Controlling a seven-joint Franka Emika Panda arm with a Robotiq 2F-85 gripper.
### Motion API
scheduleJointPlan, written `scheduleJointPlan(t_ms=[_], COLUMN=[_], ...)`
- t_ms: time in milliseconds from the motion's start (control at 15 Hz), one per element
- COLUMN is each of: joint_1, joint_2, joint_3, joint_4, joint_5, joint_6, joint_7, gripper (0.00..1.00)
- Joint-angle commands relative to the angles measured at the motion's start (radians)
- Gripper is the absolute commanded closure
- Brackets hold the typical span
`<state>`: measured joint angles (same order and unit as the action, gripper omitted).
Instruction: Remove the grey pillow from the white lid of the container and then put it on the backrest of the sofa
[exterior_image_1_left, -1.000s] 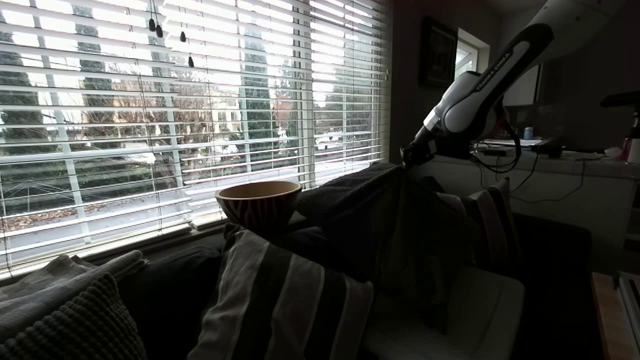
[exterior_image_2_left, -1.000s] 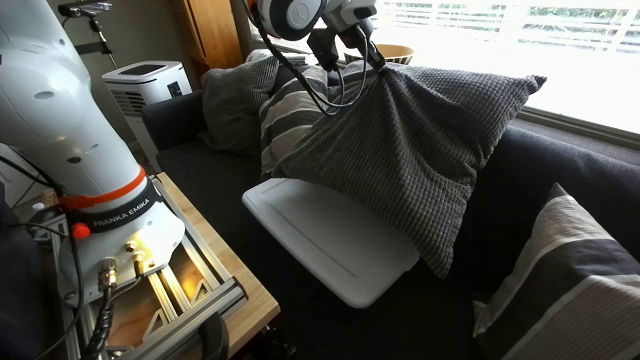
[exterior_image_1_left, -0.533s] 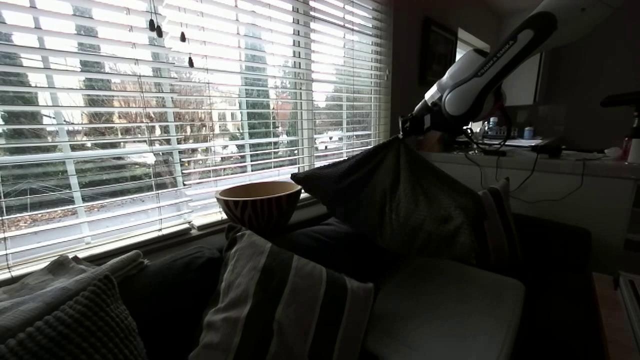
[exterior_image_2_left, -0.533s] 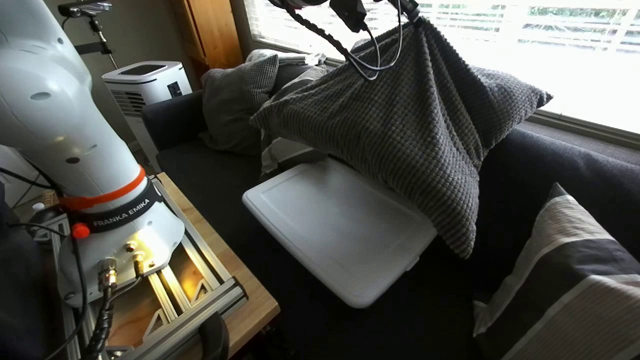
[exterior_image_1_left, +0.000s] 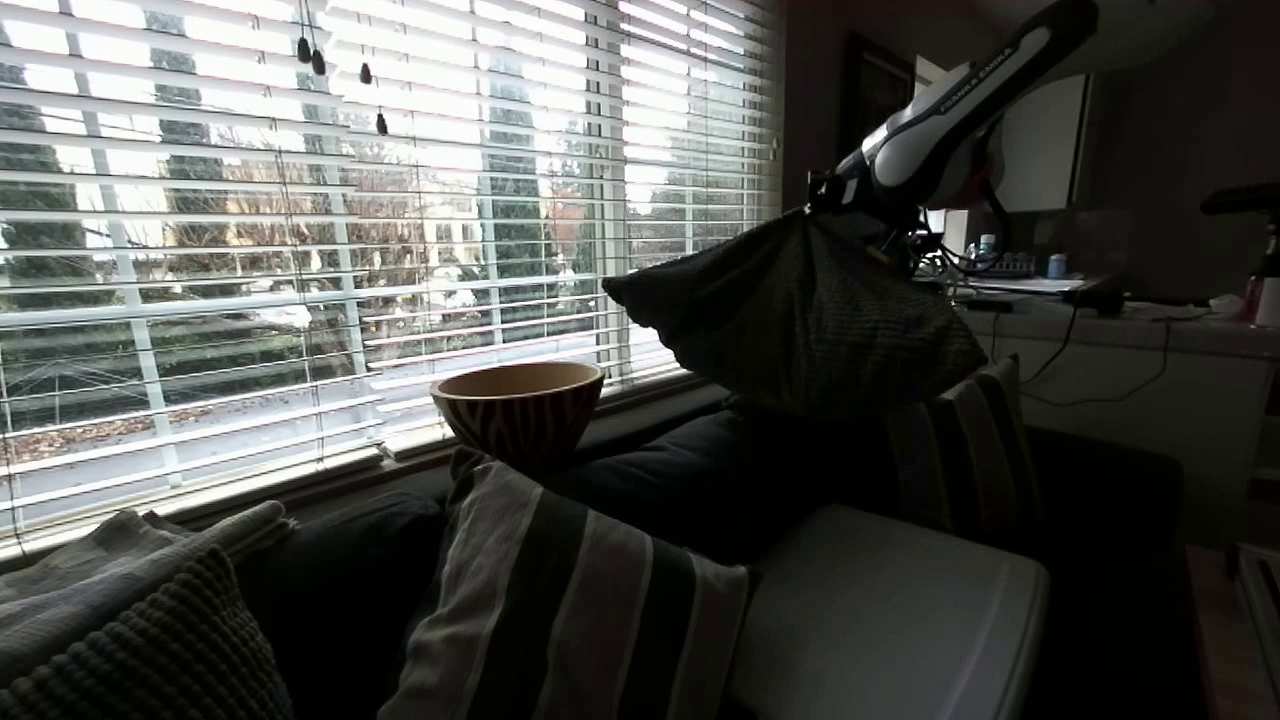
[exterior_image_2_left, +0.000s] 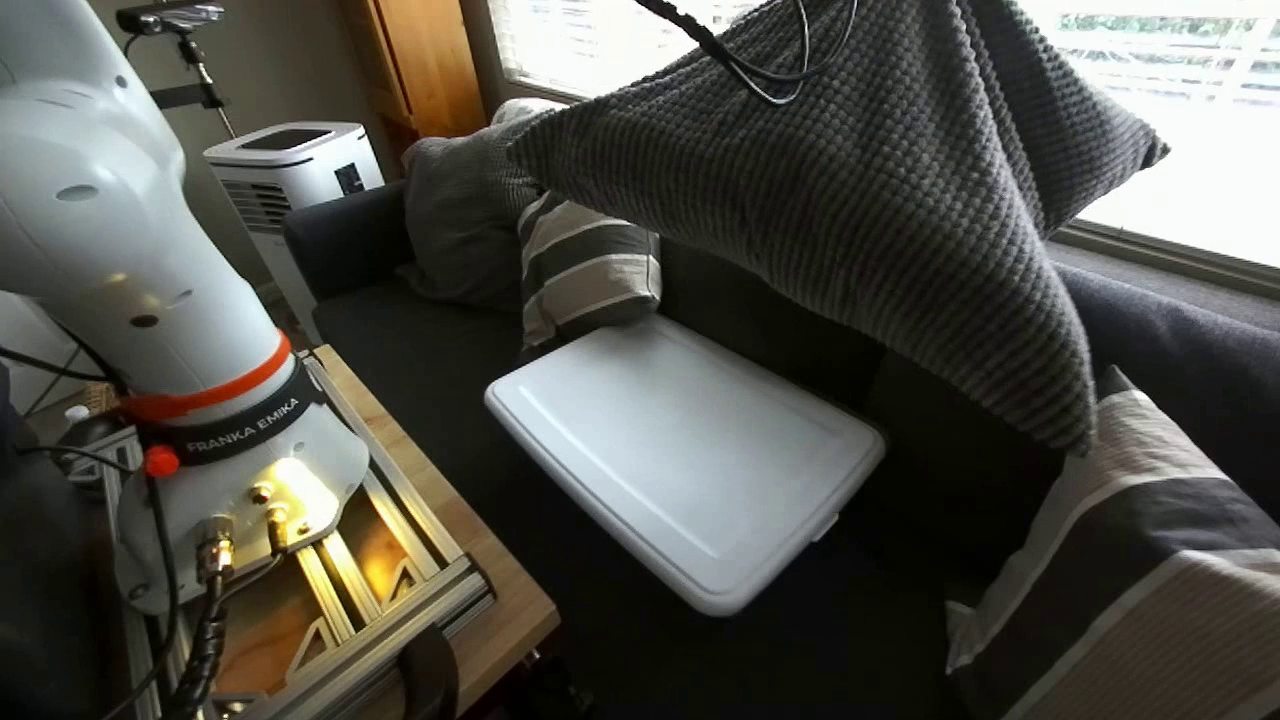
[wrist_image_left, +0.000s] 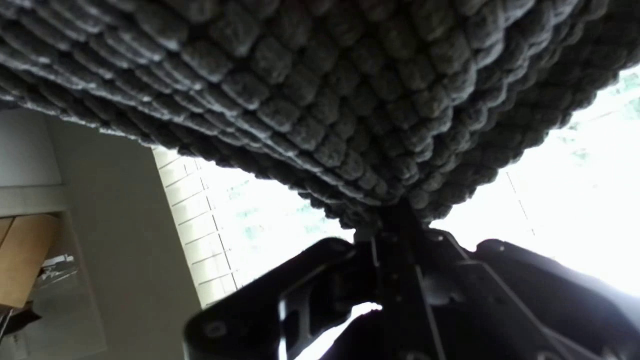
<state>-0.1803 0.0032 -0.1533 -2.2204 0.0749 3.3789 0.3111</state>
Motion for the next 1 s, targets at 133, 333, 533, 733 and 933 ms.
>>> scheduleJointPlan(t_ms=[133, 333, 533, 733, 933], joint_1=[0.023, 0.043, 0.053, 0.041, 0.032], joint_2=[0.008, 0.067, 0.146, 0.235, 0.301], joint_3=[0.013, 0.025, 0.029, 0.015, 0.002], joint_4=[0.076, 0.151, 0.257, 0.367, 0.453], joint_5=[0.224, 0.381, 0.399, 0.326, 0.307], joint_6=[0.167, 0.243, 0.311, 0.306, 0.294], joint_7=[-0.113, -0.169, -0.148, -0.137, -0.15], gripper=[0.99, 0.99, 0.99, 0.99, 0.99])
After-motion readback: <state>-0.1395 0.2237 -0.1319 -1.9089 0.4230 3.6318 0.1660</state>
